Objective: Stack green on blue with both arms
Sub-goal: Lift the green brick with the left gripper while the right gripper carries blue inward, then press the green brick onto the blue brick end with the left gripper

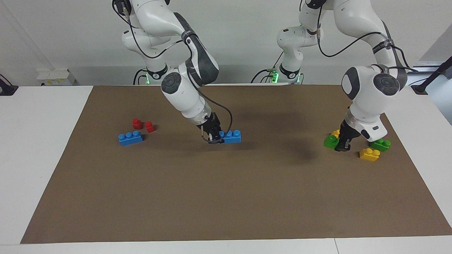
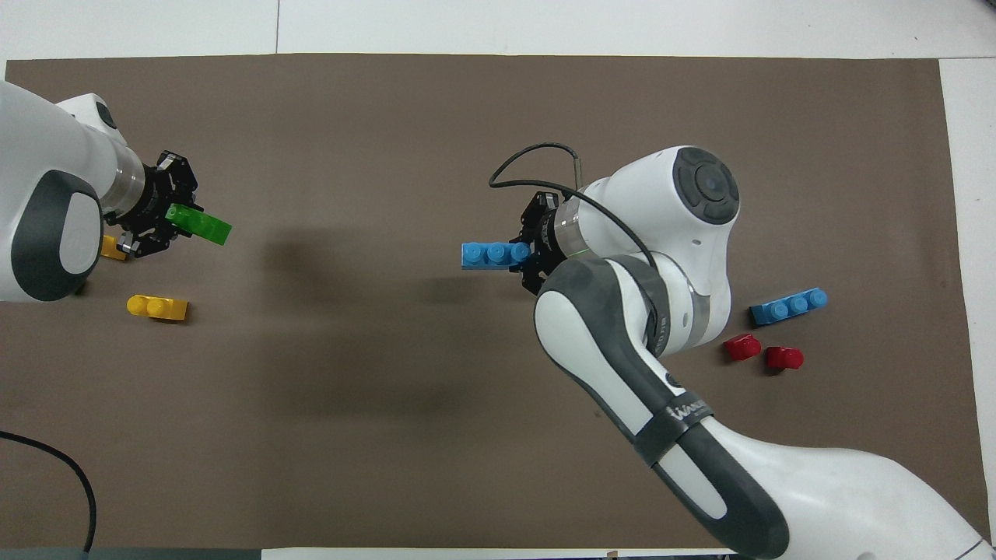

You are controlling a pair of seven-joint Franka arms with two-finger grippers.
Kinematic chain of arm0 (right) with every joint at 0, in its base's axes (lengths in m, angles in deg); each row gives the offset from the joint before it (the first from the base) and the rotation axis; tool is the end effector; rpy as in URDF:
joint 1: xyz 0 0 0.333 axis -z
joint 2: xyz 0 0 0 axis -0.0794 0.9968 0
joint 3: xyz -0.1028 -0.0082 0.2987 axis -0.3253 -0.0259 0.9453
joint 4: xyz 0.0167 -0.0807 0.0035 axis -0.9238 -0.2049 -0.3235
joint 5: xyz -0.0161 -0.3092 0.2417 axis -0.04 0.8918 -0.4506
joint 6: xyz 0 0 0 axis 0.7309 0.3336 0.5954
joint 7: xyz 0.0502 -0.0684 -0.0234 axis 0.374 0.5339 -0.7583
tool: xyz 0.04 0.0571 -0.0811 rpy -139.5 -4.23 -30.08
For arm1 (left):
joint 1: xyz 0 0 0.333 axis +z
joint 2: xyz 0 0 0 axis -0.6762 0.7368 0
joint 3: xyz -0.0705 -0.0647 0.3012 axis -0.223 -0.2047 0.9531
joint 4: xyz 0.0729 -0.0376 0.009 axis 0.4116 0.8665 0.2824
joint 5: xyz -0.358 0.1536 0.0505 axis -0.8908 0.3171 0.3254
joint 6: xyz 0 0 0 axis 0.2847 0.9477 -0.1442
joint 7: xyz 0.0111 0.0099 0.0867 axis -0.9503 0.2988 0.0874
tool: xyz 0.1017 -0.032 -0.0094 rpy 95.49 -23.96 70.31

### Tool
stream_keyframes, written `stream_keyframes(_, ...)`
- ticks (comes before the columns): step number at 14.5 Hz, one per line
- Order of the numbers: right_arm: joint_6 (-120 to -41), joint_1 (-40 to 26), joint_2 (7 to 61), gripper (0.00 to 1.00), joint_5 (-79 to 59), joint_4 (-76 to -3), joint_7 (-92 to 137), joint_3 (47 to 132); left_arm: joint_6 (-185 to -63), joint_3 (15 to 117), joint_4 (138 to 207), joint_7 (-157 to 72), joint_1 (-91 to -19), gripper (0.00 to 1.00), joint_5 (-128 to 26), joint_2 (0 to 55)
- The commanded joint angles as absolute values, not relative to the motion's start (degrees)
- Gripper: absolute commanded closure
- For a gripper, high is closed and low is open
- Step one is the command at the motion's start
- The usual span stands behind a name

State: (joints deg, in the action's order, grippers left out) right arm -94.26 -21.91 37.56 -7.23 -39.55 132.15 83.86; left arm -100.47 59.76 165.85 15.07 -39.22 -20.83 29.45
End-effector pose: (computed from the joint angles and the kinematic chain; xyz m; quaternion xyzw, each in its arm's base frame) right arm 0.5720 0.3130 0.3814 -0.6871 0.6957 0.1469 0.1497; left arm 0.6166 -0.0515 0.4398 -0.8436 -0.5364 -0.0215 0.0161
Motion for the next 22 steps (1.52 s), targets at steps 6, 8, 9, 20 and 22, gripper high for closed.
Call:
stream_keyframes(6,-106.0,-28.8,38.4,1.00,-7.8,-46.6,140.0,83.5,-97.5,60.5,170.2,38.6,-52.3,1.00,-20.2,23.7)
stream_keyframes(8,-107.0,-29.7,38.7,1.00,-7.8,-46.9,140.6,83.5,-97.9,60.5,171.5,43.1,-55.4,1.00,-20.2,22.9)
stream_keyframes(9,-107.0,-29.7,38.8,1.00,-7.8,-46.9,140.7,83.5,-98.3,60.5,172.0,45.5,-57.0,1.00,-20.2,22.5)
stream_keyframes(20,-112.1,-31.8,40.4,1.00,-7.8,-49.8,141.2,83.5,-112.7,60.5,185.2,62.4,-68.1,1.00,-19.7,18.1)
stream_keyframes(22,-114.5,-31.8,40.3,1.00,-7.8,-51.6,140.9,83.5,-113.0,60.5,185.4,63.5,-68.7,1.00,-19.6,18.7)
